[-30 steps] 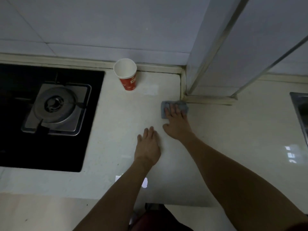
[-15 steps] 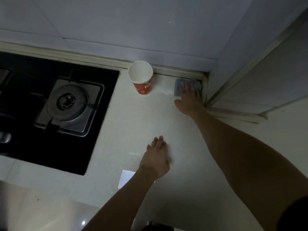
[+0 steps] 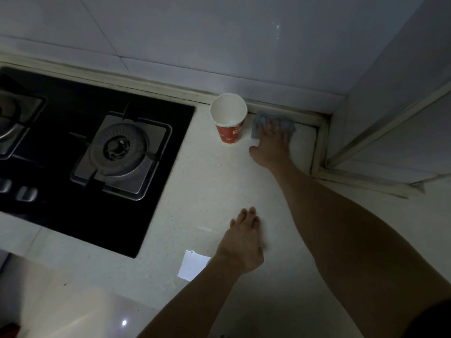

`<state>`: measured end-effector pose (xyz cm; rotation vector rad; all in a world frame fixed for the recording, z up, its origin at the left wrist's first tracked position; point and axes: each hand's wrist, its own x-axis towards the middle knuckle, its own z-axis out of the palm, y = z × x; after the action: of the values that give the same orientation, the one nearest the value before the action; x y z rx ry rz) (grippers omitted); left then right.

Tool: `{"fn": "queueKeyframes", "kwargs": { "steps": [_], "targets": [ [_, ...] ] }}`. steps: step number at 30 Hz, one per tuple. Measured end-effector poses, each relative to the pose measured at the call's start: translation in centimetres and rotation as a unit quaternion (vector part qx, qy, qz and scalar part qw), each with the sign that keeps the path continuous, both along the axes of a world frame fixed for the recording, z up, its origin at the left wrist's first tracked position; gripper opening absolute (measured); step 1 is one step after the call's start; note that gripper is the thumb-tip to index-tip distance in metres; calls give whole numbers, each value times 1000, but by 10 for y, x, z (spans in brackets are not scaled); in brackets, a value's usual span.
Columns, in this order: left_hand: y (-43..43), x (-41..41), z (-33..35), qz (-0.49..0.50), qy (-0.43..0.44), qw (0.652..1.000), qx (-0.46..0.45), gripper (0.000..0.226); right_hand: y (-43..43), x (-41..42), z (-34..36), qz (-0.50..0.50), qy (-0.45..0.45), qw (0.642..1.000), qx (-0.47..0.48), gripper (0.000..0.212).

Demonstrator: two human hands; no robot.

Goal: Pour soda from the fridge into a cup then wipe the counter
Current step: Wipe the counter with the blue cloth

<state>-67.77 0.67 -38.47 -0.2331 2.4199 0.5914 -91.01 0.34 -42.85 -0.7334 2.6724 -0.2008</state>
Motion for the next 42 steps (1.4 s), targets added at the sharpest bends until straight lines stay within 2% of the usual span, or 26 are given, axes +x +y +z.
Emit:
{"fn": "queueKeyframes", "kwargs": {
  "steps": [7, 11, 18, 22, 26, 30, 35, 42],
  "targets": [
    [0, 7, -3, -8, 16, 1000, 1, 75, 5, 18, -1, 89, 34, 995, 35, 82],
    [-9, 23, 0, 13, 66, 998, 17, 65, 18, 57, -4, 95, 34, 994, 34, 83],
    [-25, 113, -7, 31, 162, 985, -51, 42, 46, 160, -8, 105, 48, 993, 21, 86],
    [-30, 173, -9, -9, 182, 982, -48, 40, 86, 231, -7, 84, 38, 996, -5, 88],
    [-39, 219, -13, -56, 160, 983, -65, 46, 137, 300, -5, 38, 38, 998, 33, 84],
    [-53, 252, -16, -81, 144, 984, -67, 50, 172, 375, -1, -48, 27, 996, 66, 88],
    [-73, 273, -13, -65, 150, 985, -62, 51, 128, 442, -5, -155, 57, 986, 9, 82],
    [-96, 283, -7, -29, 150, 988, -15, 48, 40, 477, -3, -92, 19, 996, -7, 90]
  ]
}}
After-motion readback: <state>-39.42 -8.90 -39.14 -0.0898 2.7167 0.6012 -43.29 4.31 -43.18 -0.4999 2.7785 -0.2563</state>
